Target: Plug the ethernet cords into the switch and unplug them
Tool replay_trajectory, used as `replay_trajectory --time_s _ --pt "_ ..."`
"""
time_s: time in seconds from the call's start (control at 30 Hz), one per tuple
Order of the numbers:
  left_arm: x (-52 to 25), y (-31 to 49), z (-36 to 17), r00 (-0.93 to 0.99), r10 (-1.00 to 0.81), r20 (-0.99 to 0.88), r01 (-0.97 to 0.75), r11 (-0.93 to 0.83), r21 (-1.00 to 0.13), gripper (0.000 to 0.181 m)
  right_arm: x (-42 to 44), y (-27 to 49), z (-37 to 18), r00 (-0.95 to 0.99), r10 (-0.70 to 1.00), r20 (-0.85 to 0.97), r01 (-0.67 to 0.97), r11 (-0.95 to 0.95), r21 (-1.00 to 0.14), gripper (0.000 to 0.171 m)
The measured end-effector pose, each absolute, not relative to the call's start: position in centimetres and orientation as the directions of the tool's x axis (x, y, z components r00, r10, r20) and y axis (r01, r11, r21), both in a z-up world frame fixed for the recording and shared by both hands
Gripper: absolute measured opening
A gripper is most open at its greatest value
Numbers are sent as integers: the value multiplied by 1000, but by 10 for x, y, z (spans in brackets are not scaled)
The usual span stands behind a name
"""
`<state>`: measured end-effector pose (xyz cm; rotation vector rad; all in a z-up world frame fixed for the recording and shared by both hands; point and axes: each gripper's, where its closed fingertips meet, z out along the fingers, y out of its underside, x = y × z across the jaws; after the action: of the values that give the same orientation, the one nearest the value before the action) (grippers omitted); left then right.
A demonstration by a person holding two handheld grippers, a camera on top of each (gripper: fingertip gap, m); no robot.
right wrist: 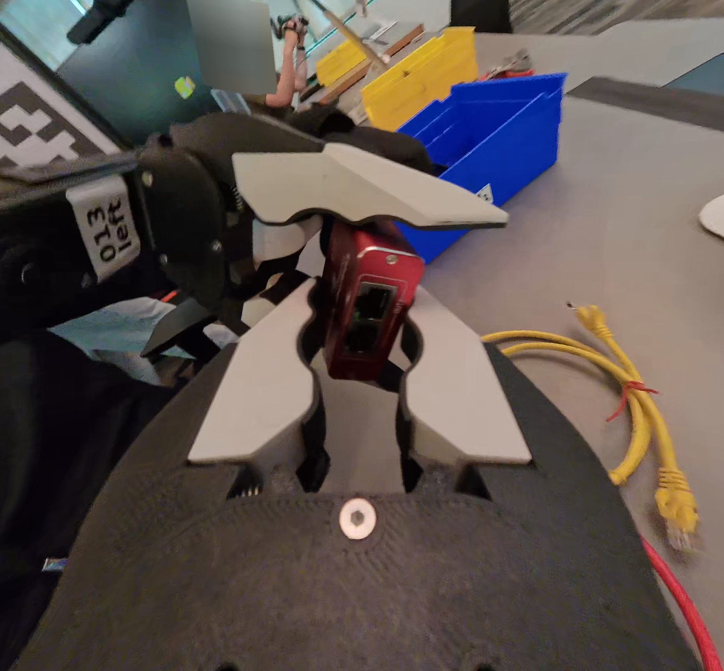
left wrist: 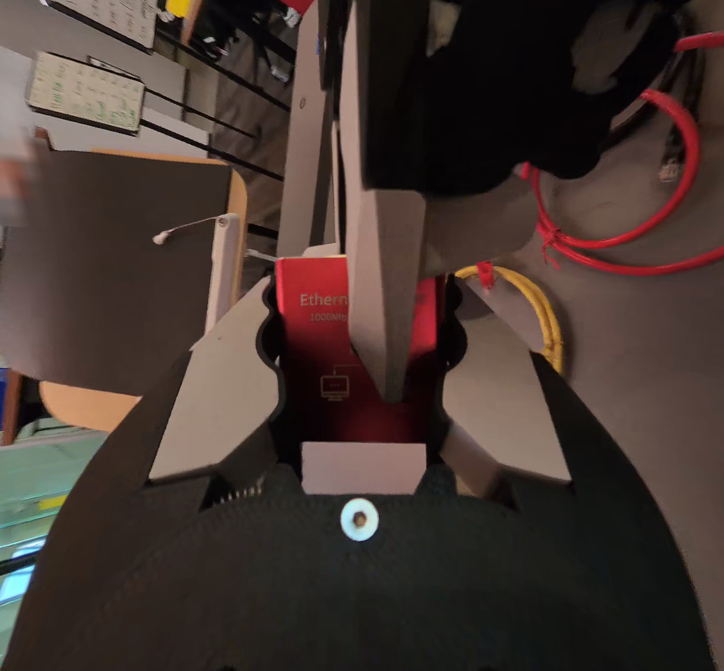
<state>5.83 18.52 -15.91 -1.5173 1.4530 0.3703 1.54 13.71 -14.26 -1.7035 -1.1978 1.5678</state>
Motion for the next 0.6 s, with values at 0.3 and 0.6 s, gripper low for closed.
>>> replay_trajectory --time_s 0.3,0.6 --pt "53 188 -142 356 -550 -755 -853 139 -504 88 60 166 -137 40 881 -471 296 -461 -837 25" --pt "-21 187 -161 545 -533 -647 -788 -63 -613 71 270 326 -123 605 755 -253 354 -539 -764 25"
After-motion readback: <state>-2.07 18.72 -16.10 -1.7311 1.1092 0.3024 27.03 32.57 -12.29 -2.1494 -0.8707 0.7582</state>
